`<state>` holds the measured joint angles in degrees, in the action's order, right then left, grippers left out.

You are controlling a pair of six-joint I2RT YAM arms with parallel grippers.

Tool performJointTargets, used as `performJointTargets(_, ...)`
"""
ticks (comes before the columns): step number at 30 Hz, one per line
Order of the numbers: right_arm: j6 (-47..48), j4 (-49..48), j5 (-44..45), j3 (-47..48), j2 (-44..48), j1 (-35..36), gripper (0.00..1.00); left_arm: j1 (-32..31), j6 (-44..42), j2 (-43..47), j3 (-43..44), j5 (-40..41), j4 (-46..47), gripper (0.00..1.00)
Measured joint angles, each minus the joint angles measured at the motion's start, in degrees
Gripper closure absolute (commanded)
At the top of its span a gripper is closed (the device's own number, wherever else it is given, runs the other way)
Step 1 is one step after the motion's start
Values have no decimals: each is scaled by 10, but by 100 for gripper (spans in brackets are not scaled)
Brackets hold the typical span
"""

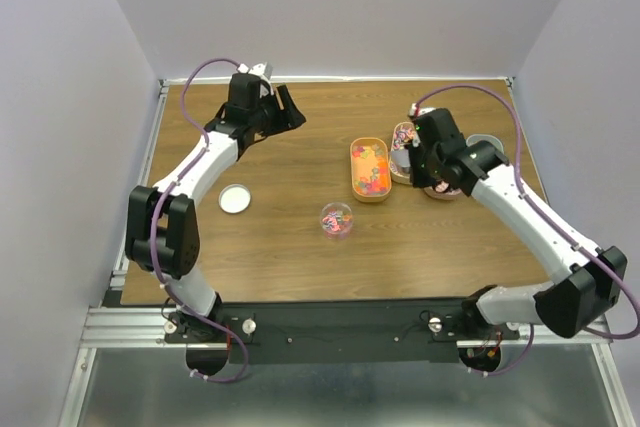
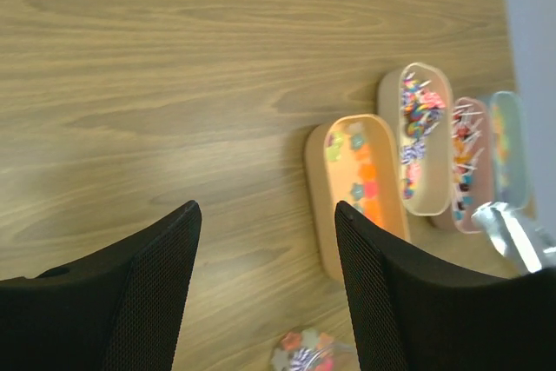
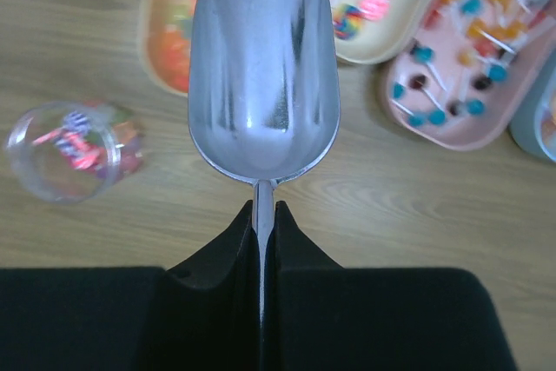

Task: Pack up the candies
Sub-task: Adjust the spatula, then scoop the fake candies from the storage box.

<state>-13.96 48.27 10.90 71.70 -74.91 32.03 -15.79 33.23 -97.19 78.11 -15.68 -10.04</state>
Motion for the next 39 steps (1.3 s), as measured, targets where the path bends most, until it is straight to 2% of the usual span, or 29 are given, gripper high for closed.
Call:
performJointTargets(6,-23,70,-3,34,-55,-144,99,-8,-45,49,-82,55,12,29)
performJointTargets(11,-26,118,-19,68,-124,-197,99,-16,-63,67,-138,73,37,30)
performJointTargets(17,-25,166,-44,108,-181,-222,99,-25,-75,79,-191,86,60,30)
performJointTargets(26,-26,203,-51,116,-194,-249,99,-33,-86,80,-199,95,81,30)
performJointTargets(39,-30,176,-54,74,-214,-250,99,-34,-86,80,-199,95,87,30)
